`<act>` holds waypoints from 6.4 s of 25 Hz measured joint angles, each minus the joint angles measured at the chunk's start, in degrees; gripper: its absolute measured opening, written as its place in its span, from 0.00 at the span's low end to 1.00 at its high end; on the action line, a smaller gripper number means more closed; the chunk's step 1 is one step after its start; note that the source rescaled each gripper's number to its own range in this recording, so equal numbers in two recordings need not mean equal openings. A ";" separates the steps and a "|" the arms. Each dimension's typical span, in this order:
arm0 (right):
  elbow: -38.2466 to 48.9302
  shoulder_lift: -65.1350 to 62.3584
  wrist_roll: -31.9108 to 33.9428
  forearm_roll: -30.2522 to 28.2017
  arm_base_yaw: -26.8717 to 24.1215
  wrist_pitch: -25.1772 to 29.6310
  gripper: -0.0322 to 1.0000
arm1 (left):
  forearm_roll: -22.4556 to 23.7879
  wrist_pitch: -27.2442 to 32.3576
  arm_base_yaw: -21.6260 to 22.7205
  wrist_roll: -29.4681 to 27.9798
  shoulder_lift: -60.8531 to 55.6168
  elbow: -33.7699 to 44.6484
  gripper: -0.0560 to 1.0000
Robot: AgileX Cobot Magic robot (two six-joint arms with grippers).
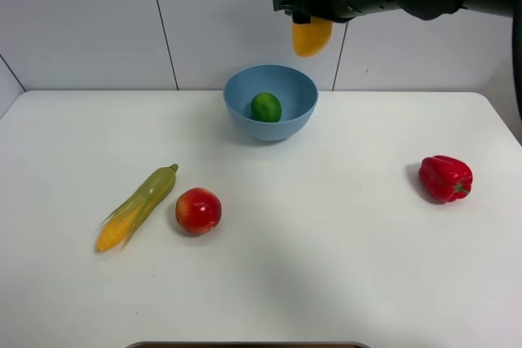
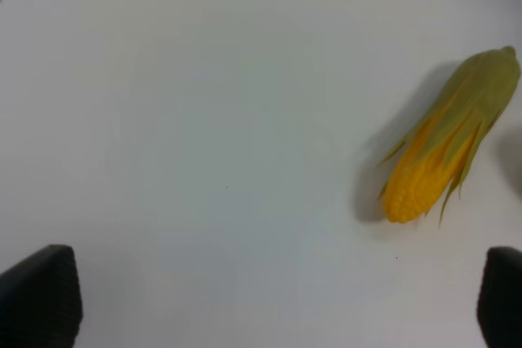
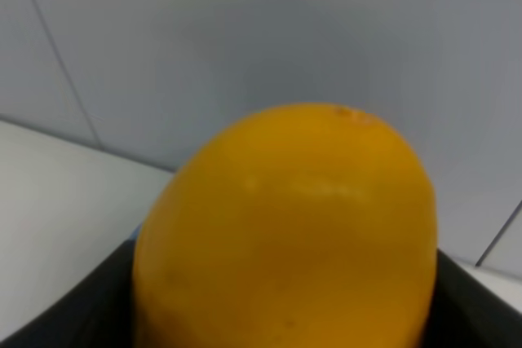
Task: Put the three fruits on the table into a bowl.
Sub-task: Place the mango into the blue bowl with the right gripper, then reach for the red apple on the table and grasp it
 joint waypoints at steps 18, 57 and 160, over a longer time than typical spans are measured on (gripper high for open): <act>-12.65 22.17 -11.50 4.30 -1.14 -10.95 0.03 | 0.00 0.00 0.00 0.00 0.00 0.00 1.00; -12.83 33.16 -11.78 6.21 -1.14 -17.53 0.87 | 0.00 0.00 0.00 0.00 0.00 0.00 1.00; 46.62 -95.91 -28.25 20.69 -28.36 46.80 0.91 | 0.00 0.00 0.00 0.00 0.00 0.00 1.00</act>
